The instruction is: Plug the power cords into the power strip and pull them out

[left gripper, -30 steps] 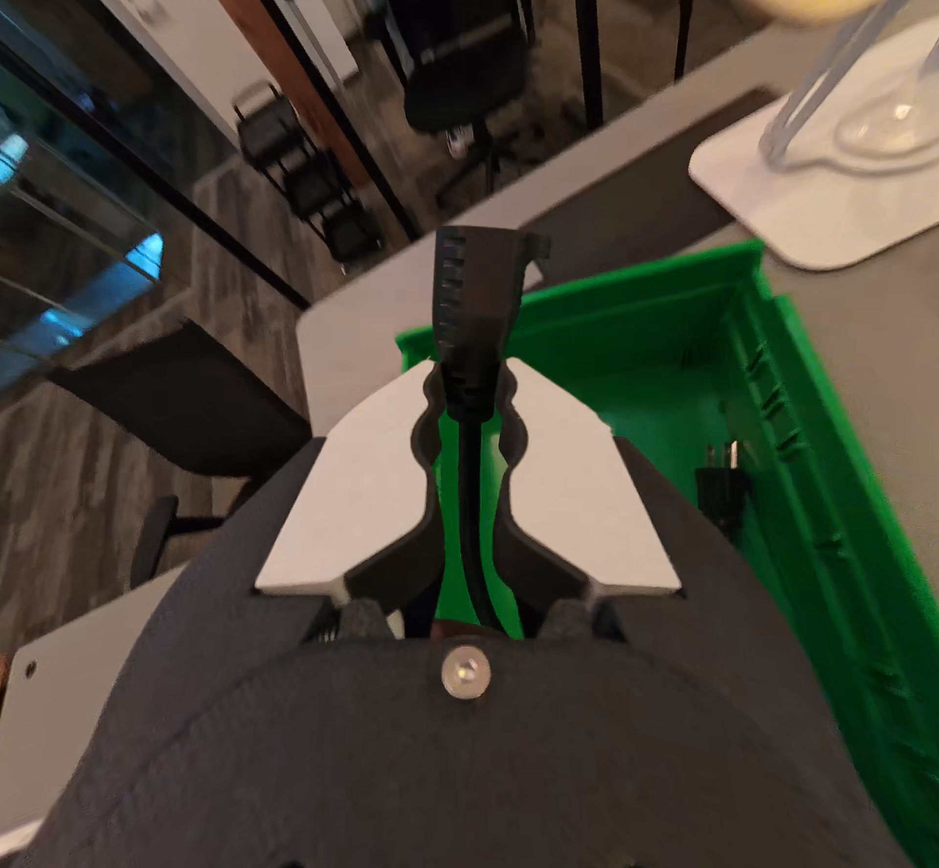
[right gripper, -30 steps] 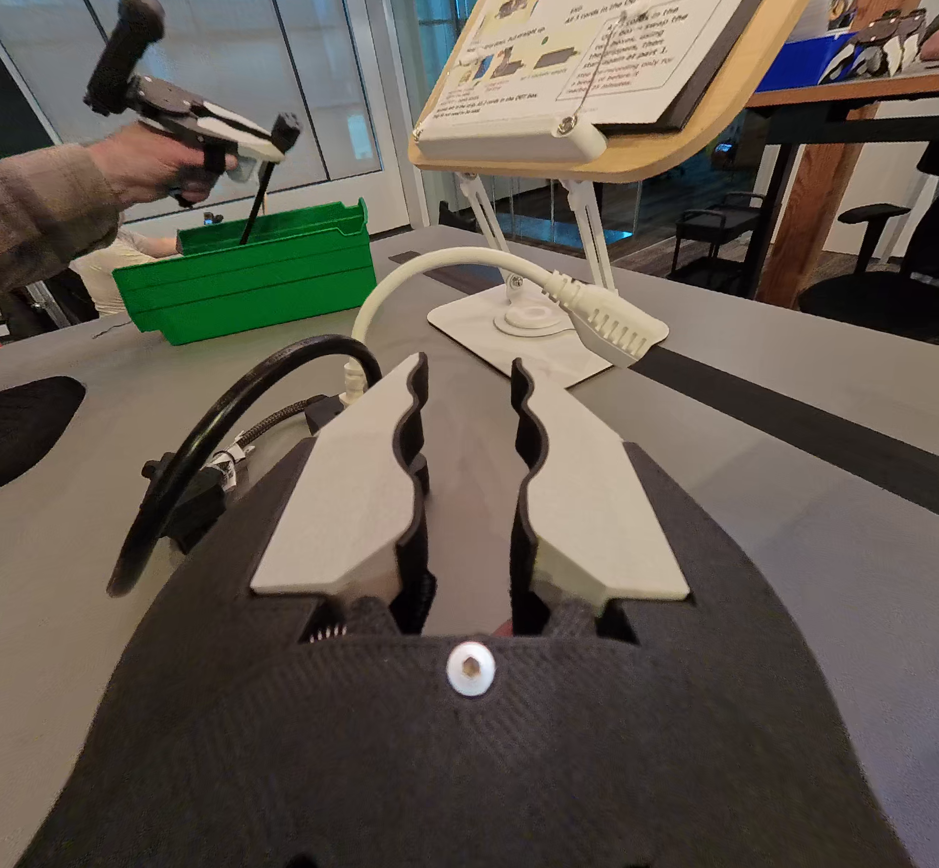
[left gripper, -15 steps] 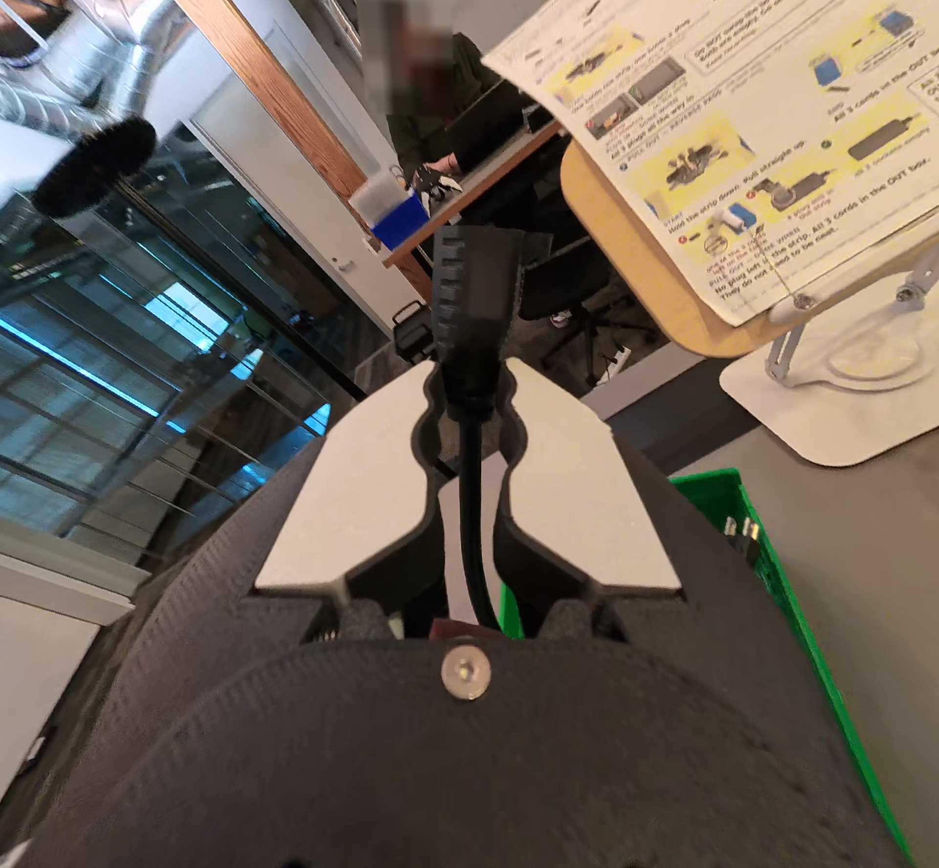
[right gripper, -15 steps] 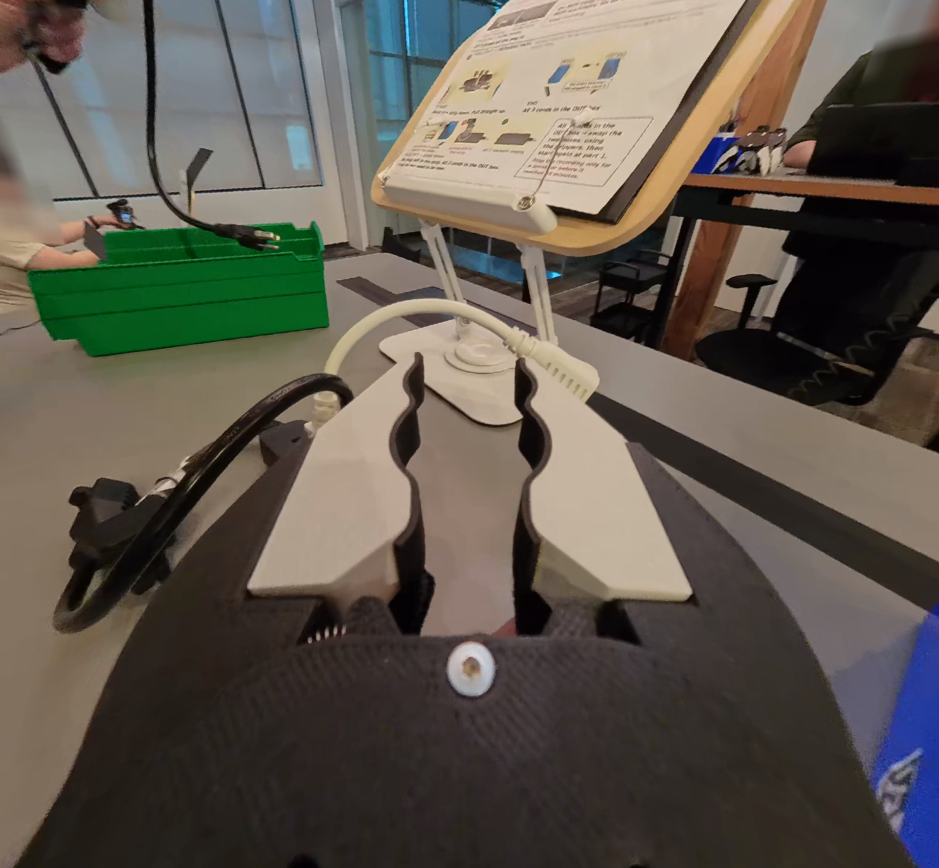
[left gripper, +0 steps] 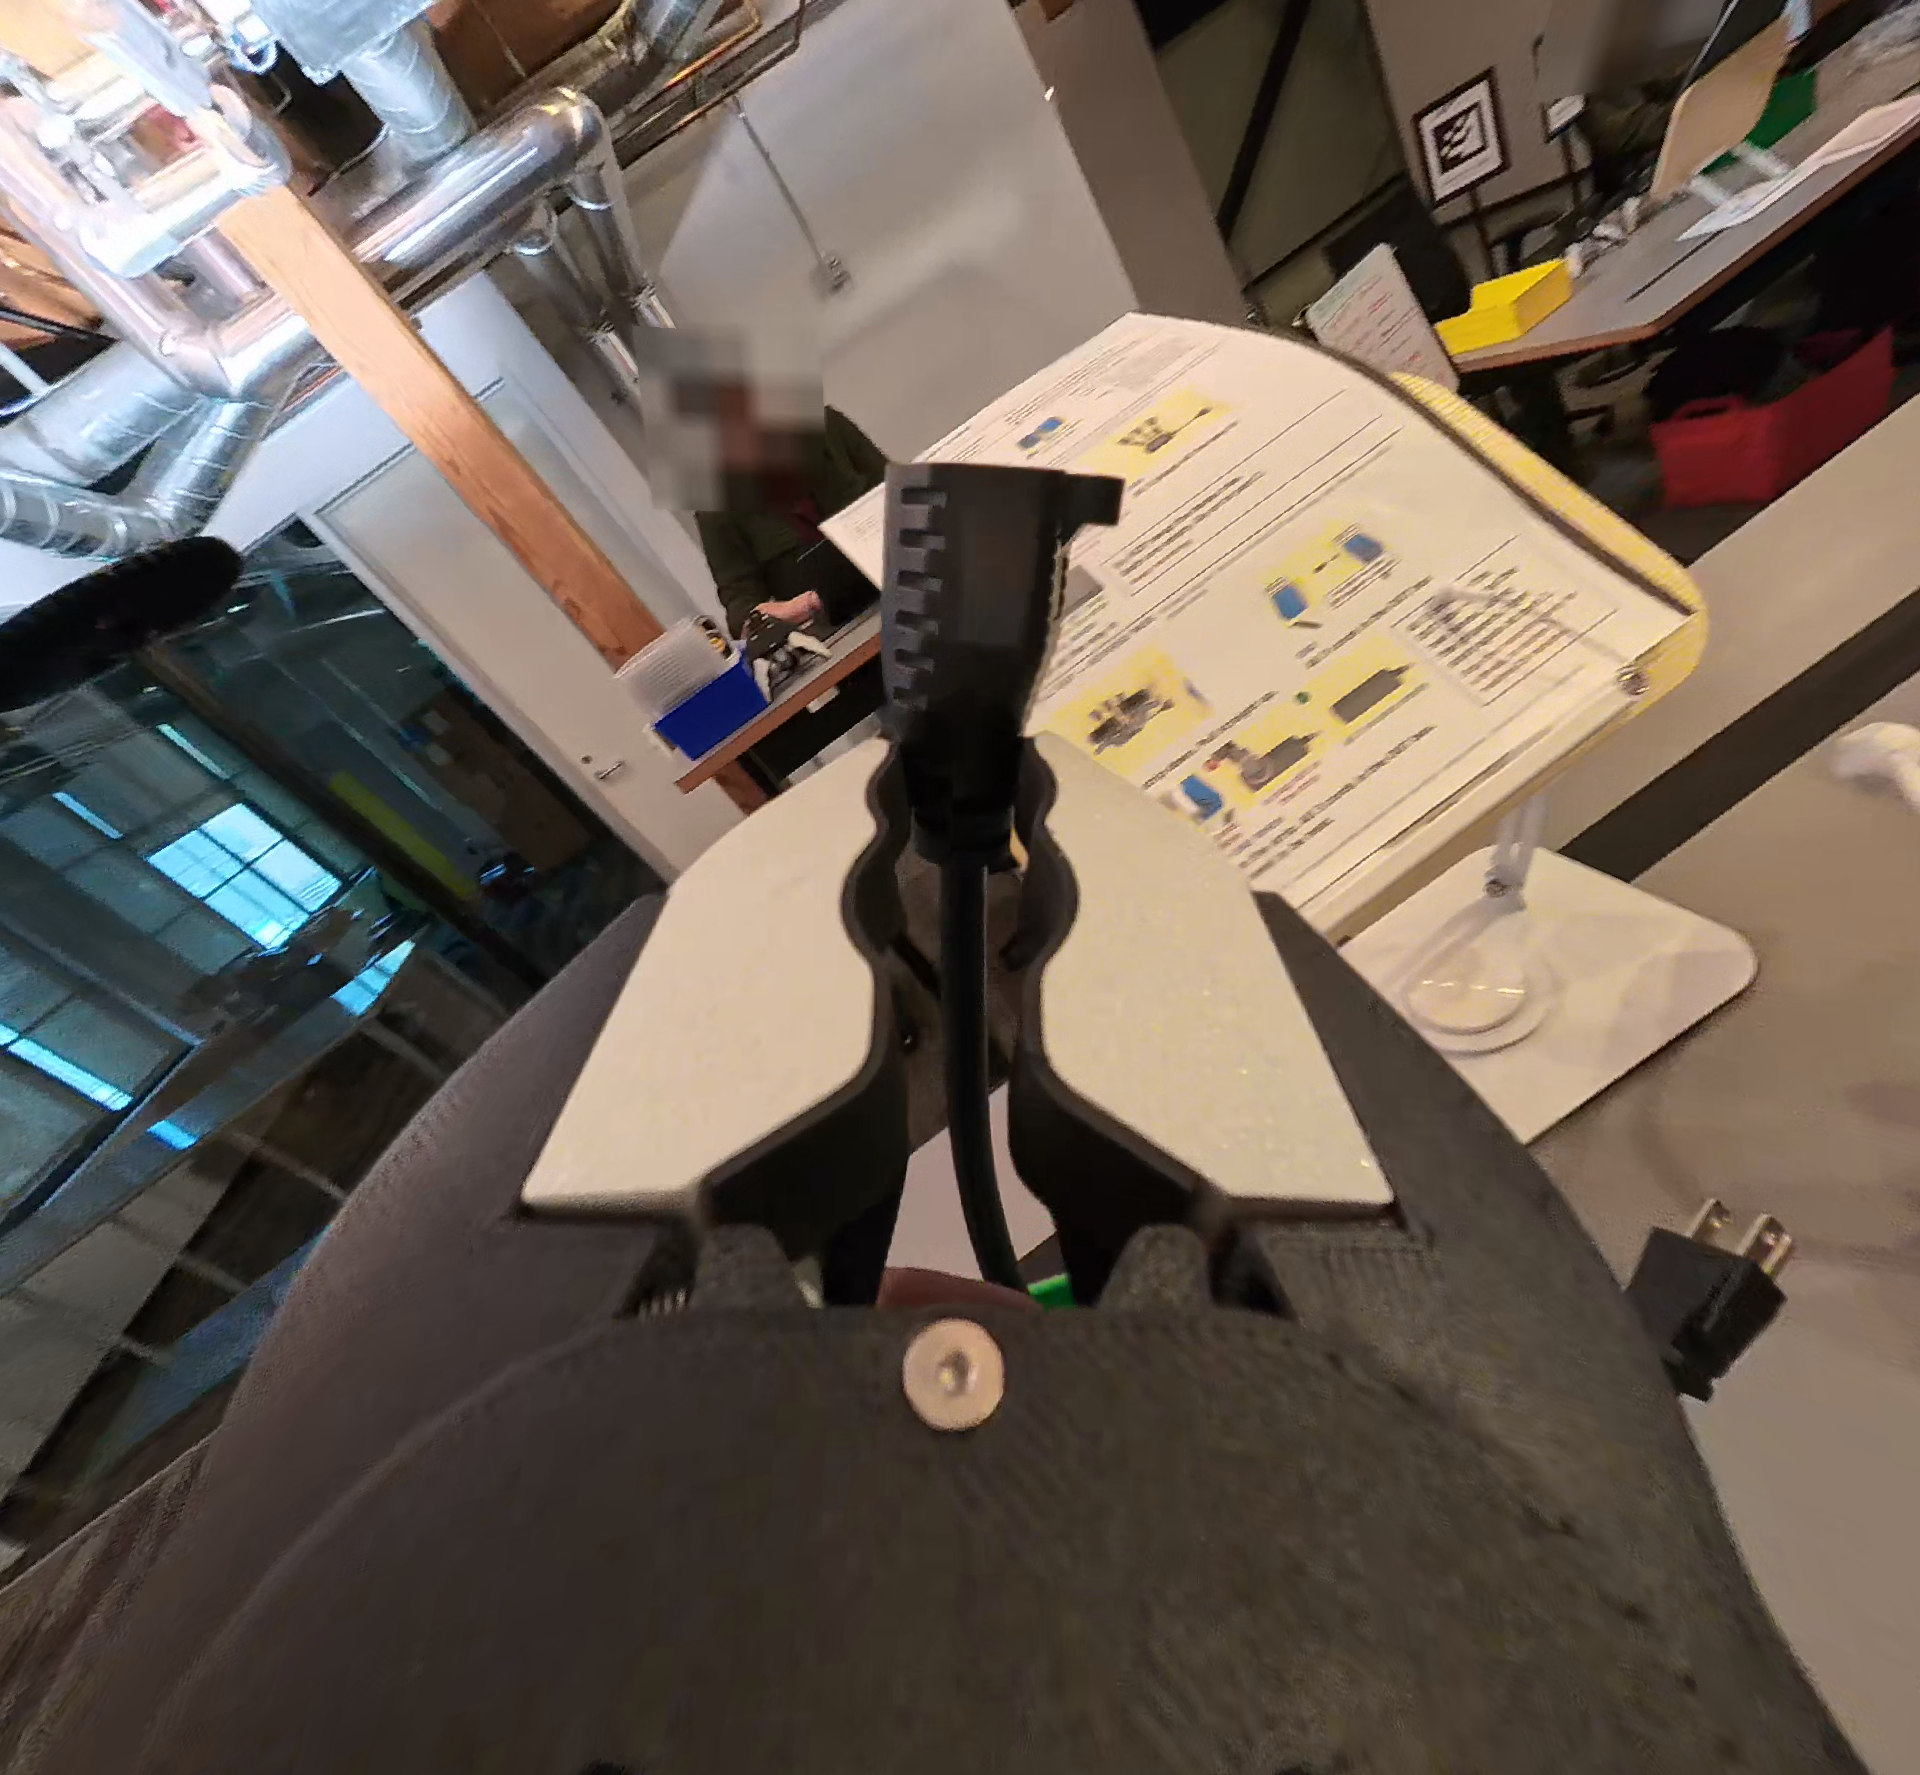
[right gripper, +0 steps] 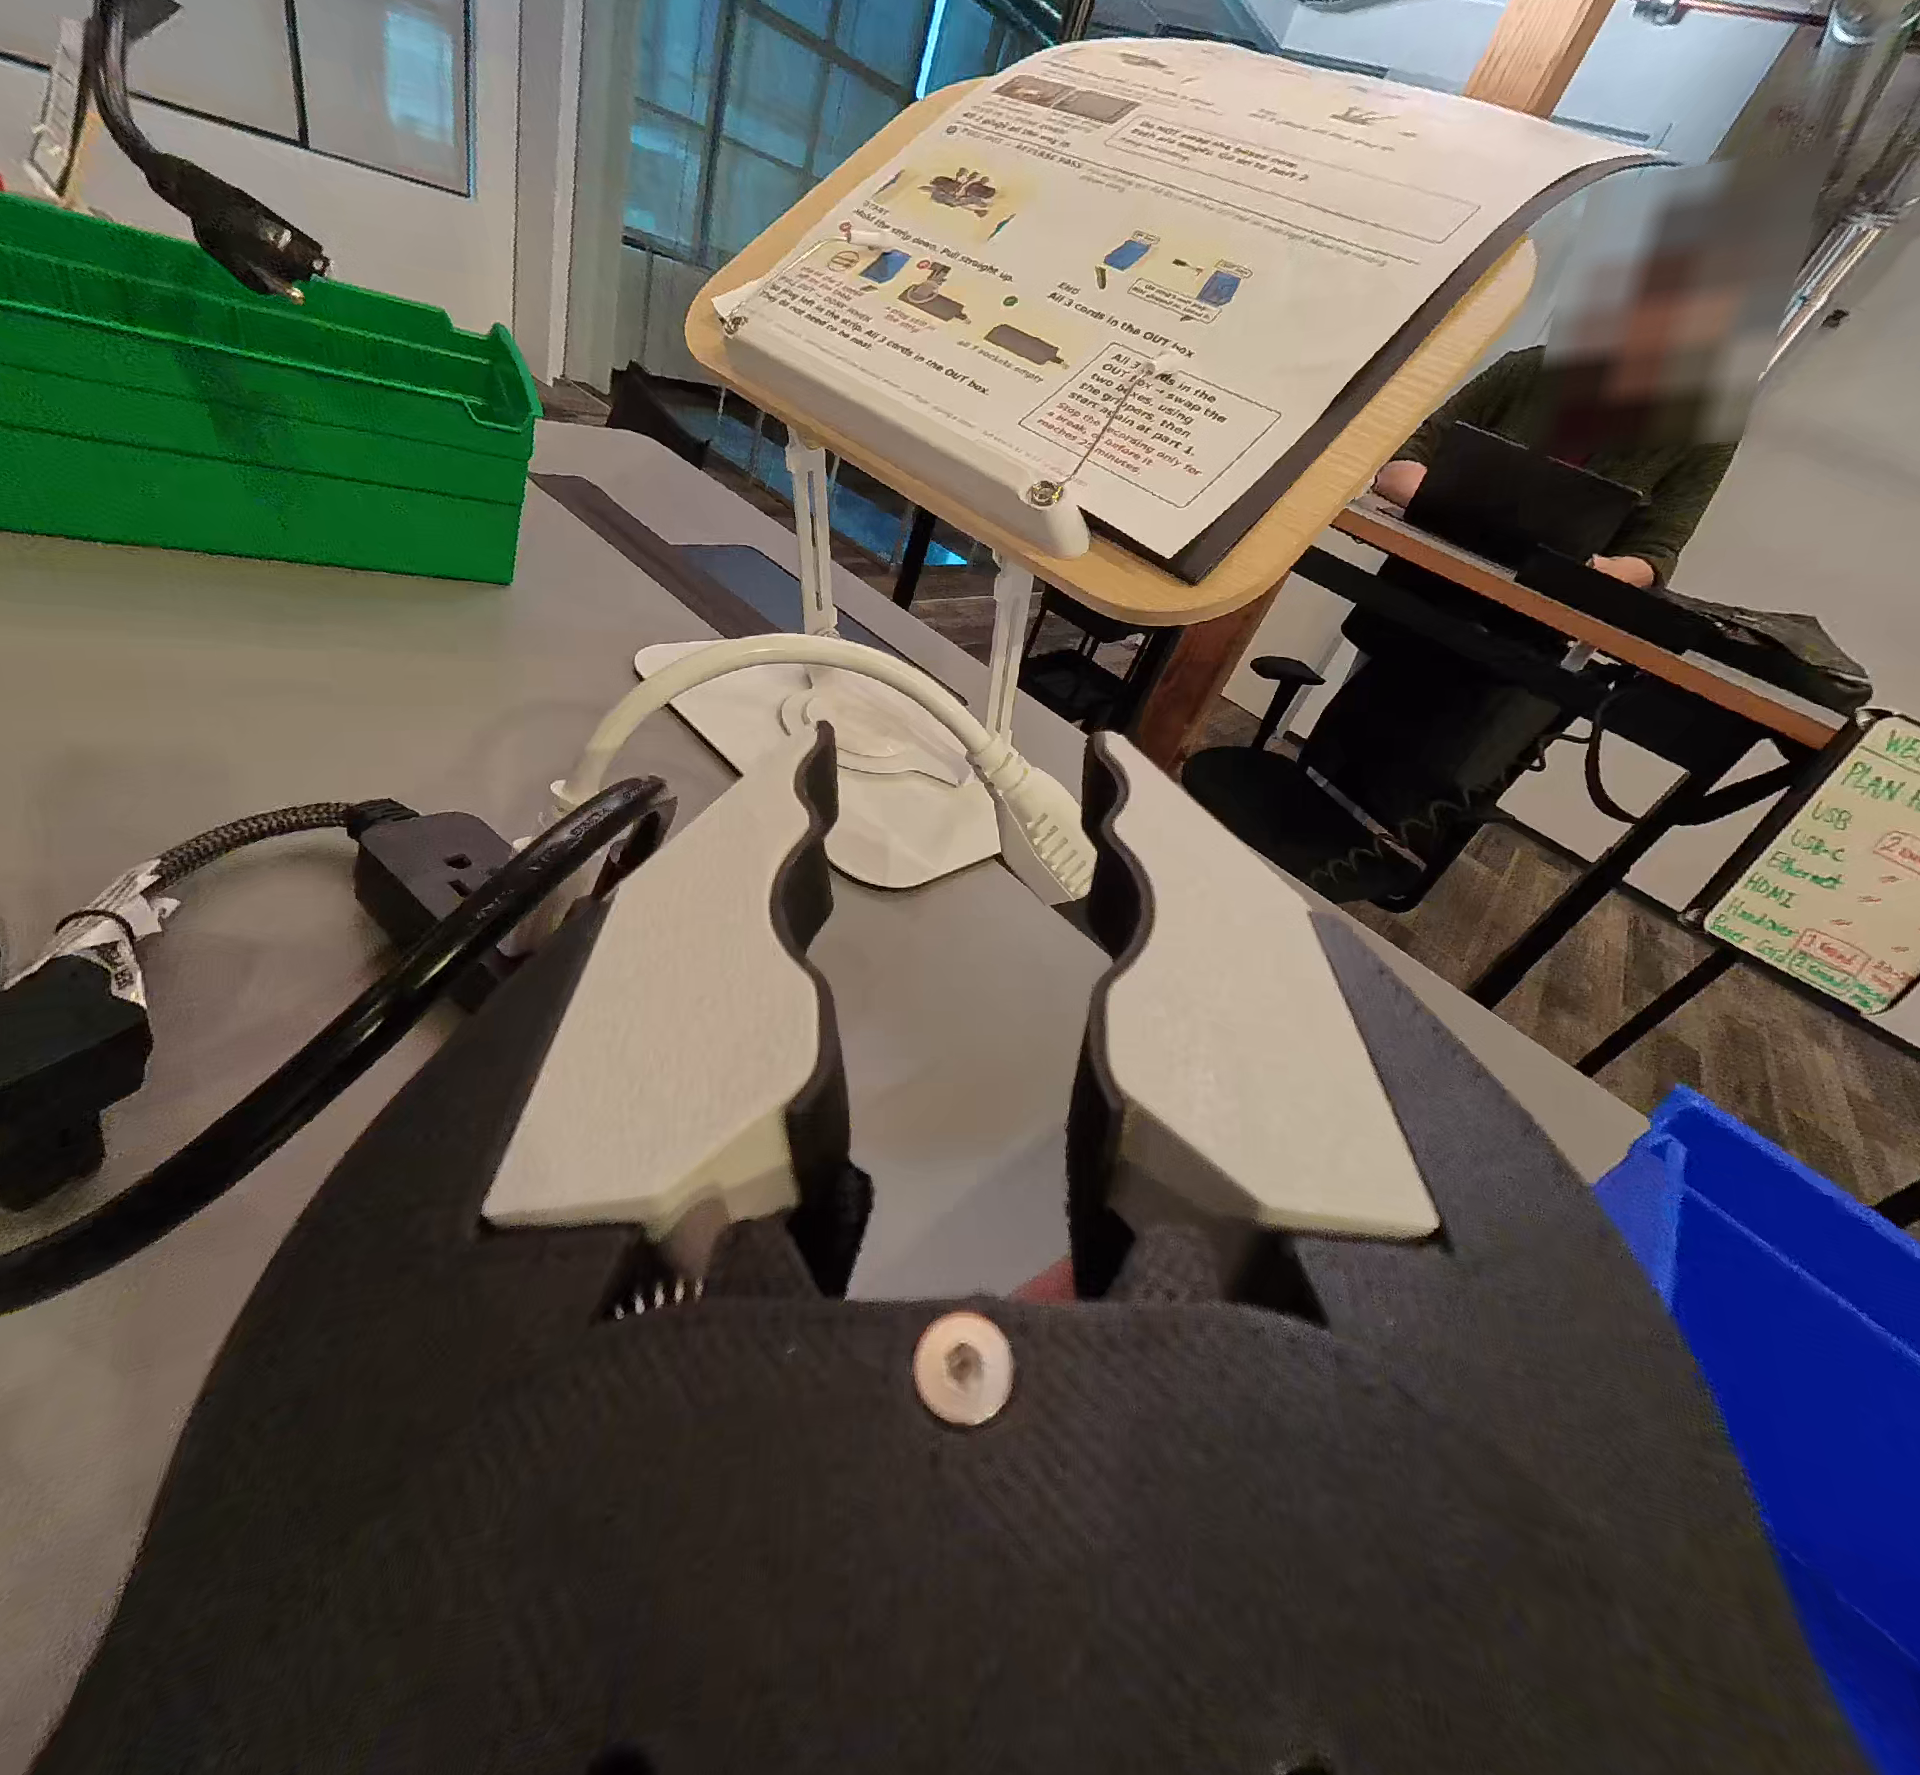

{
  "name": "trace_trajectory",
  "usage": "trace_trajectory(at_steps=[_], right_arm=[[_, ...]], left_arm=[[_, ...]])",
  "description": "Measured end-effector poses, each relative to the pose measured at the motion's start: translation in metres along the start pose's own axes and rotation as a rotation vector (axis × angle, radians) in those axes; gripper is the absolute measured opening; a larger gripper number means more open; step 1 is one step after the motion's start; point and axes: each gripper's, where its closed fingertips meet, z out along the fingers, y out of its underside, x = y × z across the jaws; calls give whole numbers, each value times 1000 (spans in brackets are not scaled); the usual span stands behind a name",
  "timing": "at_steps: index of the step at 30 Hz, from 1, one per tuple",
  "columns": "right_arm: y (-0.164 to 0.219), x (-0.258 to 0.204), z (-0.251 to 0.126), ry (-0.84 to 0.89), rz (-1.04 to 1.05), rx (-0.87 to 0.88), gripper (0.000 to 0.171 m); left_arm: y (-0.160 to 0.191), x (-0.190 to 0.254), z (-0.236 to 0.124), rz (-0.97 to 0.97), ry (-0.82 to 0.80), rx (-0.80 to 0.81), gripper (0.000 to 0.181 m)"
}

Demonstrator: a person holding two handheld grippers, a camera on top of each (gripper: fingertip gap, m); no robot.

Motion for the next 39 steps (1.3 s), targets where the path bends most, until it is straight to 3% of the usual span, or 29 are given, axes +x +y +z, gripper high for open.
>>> trace_trajectory(at_steps=[11, 16, 25, 32, 39], right_arm=[[-5, -1, -3, 21, -70, -10, 44], [-13, -1, -7, 28, -81, 24, 42], [-20, -7, -9, -10, -82, 77, 40], [-25, -22, -5, -54, -161, 71, 38], [-63, -80, 3, -242, -418, 65, 41]], left_arm=[[-9, 79, 30, -86, 201, 79, 18], [-21, 110, 34, -203, 332, 213, 18], [-27, 139, 33, -469, 559, 436, 18], [-5, 144, 34, -601, 622, 483, 18], [-2, 145, 41, -690, 657, 469, 22]])
